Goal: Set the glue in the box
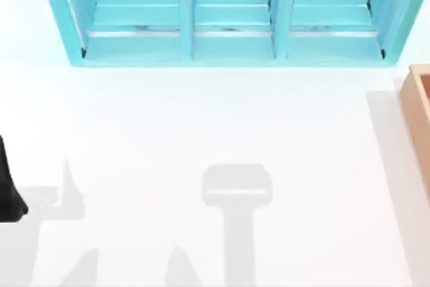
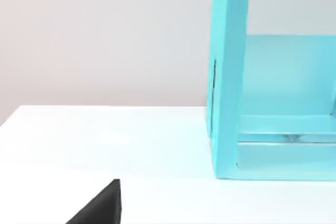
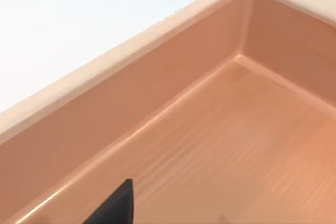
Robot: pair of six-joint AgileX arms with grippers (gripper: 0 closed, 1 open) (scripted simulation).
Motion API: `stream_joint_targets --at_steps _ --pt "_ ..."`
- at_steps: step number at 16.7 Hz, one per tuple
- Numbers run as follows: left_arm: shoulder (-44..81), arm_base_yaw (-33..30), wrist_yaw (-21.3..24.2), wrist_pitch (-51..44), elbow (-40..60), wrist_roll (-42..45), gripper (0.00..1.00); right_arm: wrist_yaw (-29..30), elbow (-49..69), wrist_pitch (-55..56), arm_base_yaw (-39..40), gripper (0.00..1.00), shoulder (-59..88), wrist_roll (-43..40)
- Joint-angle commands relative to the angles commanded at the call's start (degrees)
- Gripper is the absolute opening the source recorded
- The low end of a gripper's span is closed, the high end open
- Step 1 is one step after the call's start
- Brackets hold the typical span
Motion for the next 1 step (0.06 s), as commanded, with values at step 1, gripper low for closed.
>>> stream_joint_targets --at_steps 1 --pt "0.0 0.0 0.0 0.0 0.0 0.0 1.0 0.0 0.0 0.0 0.0 1.0 0.0 0.0"
